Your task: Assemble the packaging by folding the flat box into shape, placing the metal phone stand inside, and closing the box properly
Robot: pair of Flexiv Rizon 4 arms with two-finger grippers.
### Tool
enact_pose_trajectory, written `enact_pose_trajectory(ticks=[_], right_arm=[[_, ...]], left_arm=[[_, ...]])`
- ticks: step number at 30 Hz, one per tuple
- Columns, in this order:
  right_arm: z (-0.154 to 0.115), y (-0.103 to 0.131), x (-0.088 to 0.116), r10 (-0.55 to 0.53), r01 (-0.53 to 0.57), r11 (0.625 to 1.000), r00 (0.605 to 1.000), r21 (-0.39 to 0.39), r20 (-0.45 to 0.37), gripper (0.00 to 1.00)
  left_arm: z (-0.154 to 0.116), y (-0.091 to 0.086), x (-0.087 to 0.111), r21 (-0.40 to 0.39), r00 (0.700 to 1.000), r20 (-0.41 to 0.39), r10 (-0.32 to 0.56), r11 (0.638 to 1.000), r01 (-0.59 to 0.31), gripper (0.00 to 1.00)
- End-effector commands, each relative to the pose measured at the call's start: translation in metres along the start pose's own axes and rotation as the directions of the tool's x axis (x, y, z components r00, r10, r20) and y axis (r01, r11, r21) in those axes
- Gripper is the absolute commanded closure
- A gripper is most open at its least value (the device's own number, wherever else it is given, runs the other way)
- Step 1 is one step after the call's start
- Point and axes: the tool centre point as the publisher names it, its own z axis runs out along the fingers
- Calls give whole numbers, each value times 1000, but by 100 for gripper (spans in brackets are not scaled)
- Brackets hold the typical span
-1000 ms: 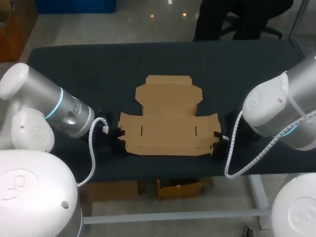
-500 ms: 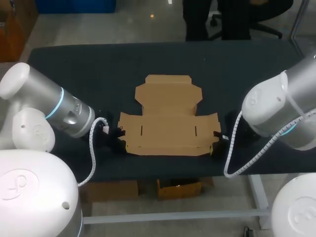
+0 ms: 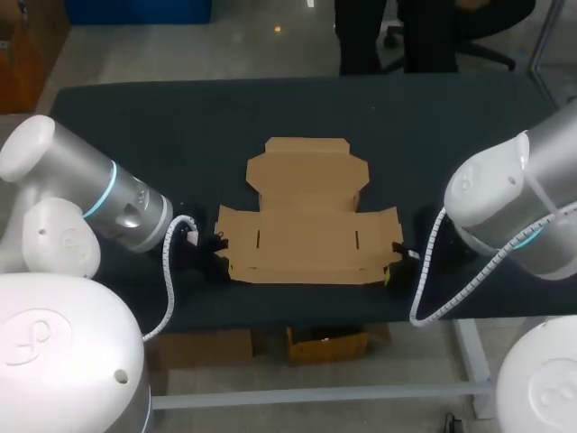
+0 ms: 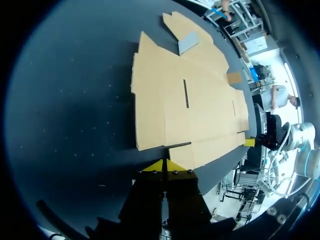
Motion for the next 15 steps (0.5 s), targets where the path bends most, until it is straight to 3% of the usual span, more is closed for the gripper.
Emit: enact_pose_trajectory(ticks=[1,15], right_arm=[[1,-1,-6,0,0,1000,999,-5,-41,100],[2,0,-9,3,-3,1000,998,-10,-61,100]], left_arm=[[2,-1,1,0,1000,8,-4,1000,4,100],[5,-1,2,-4,1000,8,-7,1000,7,100]])
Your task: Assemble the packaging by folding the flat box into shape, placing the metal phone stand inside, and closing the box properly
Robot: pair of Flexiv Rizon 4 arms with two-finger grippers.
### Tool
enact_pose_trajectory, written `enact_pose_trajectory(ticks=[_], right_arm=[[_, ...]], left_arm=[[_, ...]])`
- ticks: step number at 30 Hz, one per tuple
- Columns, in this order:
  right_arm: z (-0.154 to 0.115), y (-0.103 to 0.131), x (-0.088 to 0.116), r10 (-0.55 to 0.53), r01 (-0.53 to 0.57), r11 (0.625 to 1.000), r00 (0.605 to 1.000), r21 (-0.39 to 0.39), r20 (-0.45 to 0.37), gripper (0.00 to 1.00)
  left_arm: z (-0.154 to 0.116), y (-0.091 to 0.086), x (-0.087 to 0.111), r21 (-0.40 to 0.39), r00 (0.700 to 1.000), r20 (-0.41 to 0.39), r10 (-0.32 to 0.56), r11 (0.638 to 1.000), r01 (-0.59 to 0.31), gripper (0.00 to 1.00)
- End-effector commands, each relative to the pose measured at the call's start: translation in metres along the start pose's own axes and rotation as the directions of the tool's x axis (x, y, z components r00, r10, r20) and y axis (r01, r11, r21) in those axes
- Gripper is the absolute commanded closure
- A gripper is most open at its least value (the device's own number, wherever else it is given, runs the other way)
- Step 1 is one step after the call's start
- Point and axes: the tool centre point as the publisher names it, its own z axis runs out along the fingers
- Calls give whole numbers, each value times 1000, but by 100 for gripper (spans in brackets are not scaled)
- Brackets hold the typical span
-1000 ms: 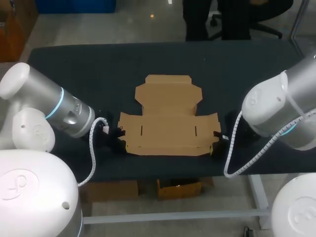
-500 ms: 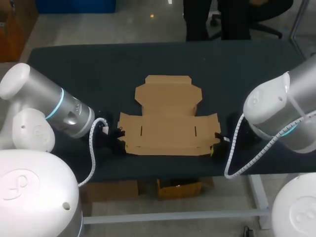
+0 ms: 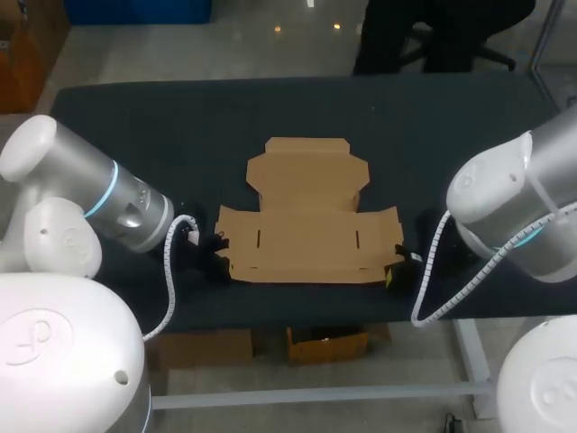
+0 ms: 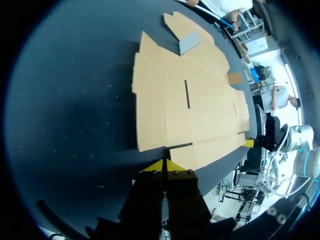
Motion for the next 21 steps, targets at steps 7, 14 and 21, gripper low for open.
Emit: enact_pose_trajectory(ticks=[7,14,21], right_arm=[[-2,1,1,-12,12,1000,999,-1,-43,100],[0,4,4,-19,19,1000,999,2,-46,100],[-1,4,6,-23,23,1000,999,0,-41,100]], left_arm=[[2,2,1,1,1000,4,-2,1000,2,100],[2,2,-1,-1,1000,-1,-6,1000,6,100],[1,2,-1,3,1000,-10,-4,1000,4,100]])
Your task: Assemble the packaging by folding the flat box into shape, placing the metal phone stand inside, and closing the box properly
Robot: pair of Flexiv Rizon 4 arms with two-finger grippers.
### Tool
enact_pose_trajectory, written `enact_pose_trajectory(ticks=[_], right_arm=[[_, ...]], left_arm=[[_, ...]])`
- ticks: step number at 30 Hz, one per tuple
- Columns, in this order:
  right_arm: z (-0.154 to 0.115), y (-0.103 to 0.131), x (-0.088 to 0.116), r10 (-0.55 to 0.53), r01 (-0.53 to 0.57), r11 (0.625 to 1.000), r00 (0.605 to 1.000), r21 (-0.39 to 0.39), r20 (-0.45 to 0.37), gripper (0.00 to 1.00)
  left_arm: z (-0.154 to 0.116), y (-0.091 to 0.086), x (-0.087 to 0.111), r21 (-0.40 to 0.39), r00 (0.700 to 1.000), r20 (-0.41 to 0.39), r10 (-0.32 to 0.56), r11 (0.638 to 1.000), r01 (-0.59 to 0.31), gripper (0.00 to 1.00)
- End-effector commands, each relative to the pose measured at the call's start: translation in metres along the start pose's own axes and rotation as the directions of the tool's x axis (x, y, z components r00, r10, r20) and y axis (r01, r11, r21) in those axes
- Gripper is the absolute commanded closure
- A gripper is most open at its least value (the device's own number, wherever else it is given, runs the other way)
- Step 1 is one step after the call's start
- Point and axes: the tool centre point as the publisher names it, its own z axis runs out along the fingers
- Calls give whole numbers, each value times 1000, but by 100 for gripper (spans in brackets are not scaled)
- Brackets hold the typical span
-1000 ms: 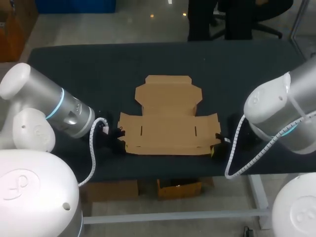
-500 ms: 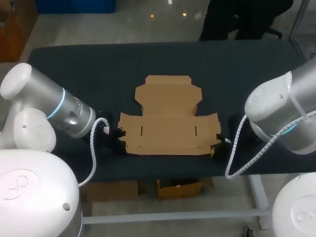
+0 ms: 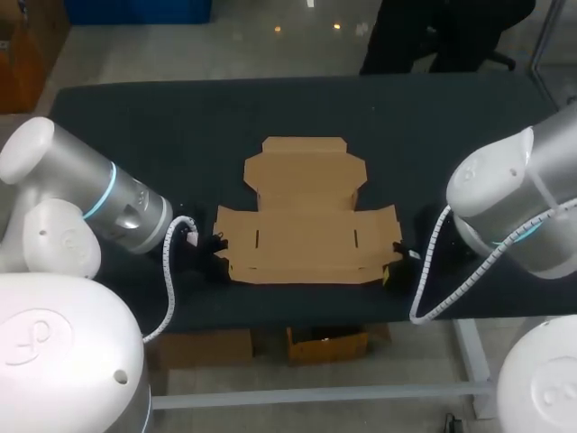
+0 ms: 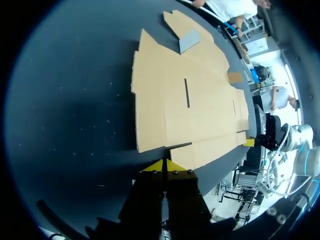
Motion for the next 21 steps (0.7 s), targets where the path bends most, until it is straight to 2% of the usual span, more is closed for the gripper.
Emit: enact_pose_trajectory(ticks=[1,21], right_arm=[[-2,0,-1,-2,2,1000,1000,-1,-21,100],[-3,3,4,-10,10,1000,1000,1,-16,100]], left_arm=[[0,1,0,3,1000,-2,2,1000,-2,100],[-1,0,3,22,1000,5,1,1000,-1,100]])
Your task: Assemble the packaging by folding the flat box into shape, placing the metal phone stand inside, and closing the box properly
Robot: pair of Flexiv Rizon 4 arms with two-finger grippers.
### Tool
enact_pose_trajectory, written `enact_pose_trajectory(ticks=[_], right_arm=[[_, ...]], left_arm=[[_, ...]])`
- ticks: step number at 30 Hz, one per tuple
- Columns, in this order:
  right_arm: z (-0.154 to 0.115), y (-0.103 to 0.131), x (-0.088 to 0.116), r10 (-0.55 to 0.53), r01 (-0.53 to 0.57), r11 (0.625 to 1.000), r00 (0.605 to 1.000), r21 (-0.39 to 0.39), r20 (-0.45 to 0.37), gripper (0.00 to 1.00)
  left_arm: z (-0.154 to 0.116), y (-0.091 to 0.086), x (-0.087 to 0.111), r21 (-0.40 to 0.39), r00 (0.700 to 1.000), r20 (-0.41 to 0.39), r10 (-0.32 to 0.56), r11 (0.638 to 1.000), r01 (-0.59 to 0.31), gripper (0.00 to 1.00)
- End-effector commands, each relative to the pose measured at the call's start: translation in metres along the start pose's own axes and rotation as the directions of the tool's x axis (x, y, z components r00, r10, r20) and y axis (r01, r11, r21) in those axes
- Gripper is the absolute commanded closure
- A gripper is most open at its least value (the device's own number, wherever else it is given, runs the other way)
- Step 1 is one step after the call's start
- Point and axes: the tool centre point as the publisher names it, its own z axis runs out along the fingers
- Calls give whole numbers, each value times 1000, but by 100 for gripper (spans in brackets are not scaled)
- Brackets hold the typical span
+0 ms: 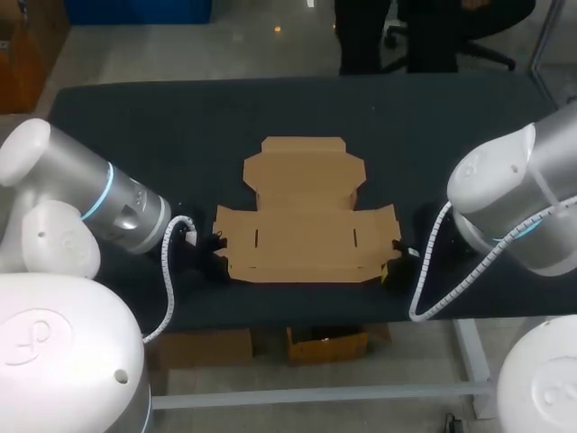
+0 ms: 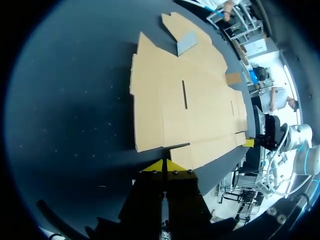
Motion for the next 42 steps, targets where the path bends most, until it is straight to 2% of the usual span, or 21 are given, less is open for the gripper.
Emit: enact_pose_trajectory(ticks=[1,42], right_arm=[[-1,0,0,-1,1,1000,1000,1,-5,100],[0,7,6,-13,13,1000,1000,4,-13,100]], left_arm=[[1,2,3,6,1000,12,0,1000,0,100],[1,-5,8,-15,999,-32,-18,1000,18,100]])
